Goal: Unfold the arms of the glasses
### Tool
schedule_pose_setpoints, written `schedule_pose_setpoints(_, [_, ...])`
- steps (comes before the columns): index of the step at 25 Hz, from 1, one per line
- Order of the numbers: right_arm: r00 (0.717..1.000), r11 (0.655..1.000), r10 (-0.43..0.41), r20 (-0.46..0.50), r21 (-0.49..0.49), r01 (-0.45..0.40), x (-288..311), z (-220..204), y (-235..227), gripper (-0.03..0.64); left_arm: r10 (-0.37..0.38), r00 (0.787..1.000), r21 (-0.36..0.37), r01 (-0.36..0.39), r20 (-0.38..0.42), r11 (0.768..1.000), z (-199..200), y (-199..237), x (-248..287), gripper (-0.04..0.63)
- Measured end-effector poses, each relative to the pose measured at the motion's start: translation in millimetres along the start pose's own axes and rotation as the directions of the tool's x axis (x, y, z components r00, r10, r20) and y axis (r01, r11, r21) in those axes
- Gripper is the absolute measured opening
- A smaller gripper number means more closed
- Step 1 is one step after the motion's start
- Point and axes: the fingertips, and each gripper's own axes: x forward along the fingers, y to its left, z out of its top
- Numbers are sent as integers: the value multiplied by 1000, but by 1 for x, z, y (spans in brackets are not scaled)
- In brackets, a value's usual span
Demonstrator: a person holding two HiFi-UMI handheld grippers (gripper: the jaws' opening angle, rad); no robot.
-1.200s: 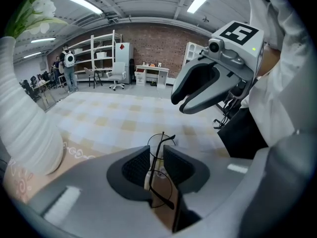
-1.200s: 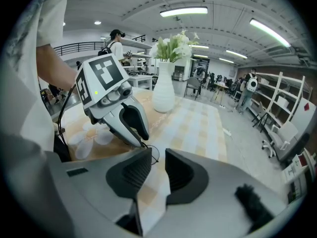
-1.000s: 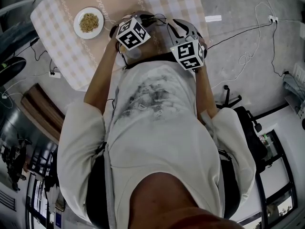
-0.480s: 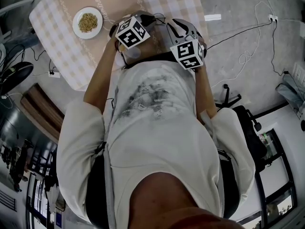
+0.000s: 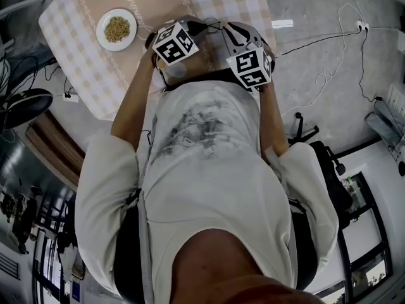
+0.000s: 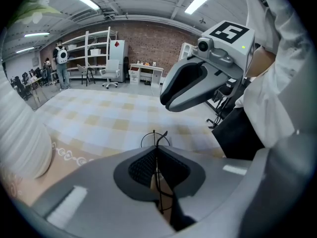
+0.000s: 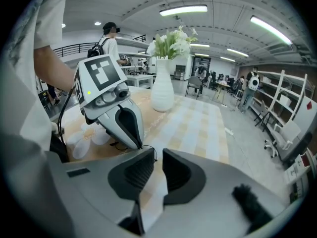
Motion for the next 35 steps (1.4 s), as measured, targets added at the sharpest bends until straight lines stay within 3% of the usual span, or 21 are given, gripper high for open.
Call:
schedule_pose_setpoints(6, [999, 999, 33, -13, -15, -33, 13, 1, -3, 20, -10, 1000, 3, 10, 13, 1000, 1, 0, -3, 17])
schedule_pose_setpoints(18, [982, 974, 175, -73, -131, -183, 37, -10, 6, 17, -17, 1000, 2, 17, 14, 1000, -1, -1, -2, 17])
schedule_pose_setpoints(29, [961, 913, 246, -126, -302, -274, 50, -12, 19, 18, -22, 1000, 7, 22, 9, 1000, -1, 0, 0, 17])
schedule_pose_setpoints(35, [954, 893, 258, -155, -338, -296, 55, -17, 23, 17, -14, 1000, 6, 14, 14, 1000, 0, 1, -1, 17])
